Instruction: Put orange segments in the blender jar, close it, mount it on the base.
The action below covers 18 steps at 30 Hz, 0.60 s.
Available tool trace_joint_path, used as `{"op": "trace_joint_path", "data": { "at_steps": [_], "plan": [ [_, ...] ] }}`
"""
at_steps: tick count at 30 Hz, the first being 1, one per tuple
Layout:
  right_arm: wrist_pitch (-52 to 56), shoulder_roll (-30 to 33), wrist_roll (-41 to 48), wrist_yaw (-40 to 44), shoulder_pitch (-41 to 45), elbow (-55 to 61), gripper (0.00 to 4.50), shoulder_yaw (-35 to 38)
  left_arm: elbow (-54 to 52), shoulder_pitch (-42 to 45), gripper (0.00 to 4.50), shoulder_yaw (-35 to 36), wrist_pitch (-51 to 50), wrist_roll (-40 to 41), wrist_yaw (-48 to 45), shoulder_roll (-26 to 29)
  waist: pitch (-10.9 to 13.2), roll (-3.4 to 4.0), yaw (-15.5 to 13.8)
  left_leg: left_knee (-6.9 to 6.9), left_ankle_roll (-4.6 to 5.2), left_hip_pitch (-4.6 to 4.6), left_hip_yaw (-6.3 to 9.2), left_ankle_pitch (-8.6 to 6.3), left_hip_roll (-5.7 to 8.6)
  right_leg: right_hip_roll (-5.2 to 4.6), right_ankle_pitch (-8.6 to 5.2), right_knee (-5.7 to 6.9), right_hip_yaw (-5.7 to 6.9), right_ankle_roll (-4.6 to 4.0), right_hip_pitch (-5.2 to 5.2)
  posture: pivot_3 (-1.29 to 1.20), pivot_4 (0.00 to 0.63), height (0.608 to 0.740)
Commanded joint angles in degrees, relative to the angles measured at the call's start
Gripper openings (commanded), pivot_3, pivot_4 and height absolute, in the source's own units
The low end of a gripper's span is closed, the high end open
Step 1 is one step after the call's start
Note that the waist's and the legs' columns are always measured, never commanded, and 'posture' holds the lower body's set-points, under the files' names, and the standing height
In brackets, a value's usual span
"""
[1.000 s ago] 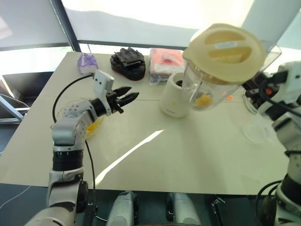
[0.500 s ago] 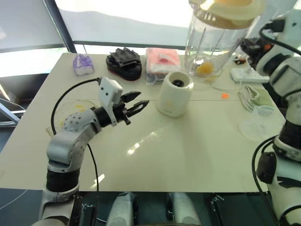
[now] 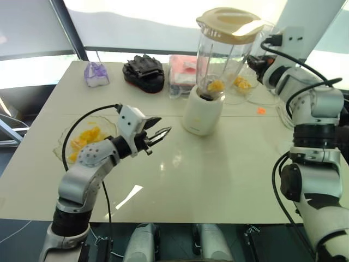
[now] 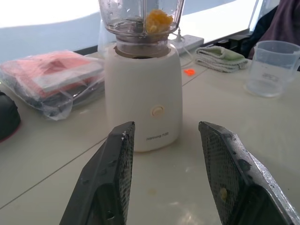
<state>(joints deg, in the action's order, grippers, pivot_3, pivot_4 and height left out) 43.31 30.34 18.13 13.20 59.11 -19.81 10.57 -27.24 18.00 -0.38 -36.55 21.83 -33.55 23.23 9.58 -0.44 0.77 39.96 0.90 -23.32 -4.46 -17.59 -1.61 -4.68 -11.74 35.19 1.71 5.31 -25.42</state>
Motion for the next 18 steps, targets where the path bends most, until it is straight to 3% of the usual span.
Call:
{"op": "trace_joint_path", "data": {
  "at_steps": [1,12,18],
  "plan": [
    [0.39,0.33,-0.23,0.73,1.22,2.32,0.85,0.44,-2.61,-0.32,2.21,0.02,1.87,-0.12,0.68,0.45,0.00,0.00,0.01,0.00,0.00,0.01,0.00,0.00,0.00,0.00,0.00,0.01,0.00,0.00,0.00,0.00,0.150,0.740],
    [5.74,0.26,0.12,2.91,-3.05,10.85,0.85,-0.56,-1.61,-0.14,2.21,-0.57,2.08,0.32,1.15,0.88,0.00,0.00,-0.06,0.00,-0.01,0.02,0.02,0.01,-0.02,0.01,0.00,0.02,0.00,0.00,0.00,0.00,0.150,0.740],
    [0.34,-0.48,-2.75,2.68,-3.21,5.51,0.85,-2.23,-0.88,0.29,2.21,-1.02,2.37,0.14,1.29,0.52,-0.01,-0.01,-0.05,0.01,-0.01,0.03,0.01,0.01,-0.01,0.00,0.00,0.01,0.00,-0.01,0.03,0.00,0.150,0.740]
  ]
}}
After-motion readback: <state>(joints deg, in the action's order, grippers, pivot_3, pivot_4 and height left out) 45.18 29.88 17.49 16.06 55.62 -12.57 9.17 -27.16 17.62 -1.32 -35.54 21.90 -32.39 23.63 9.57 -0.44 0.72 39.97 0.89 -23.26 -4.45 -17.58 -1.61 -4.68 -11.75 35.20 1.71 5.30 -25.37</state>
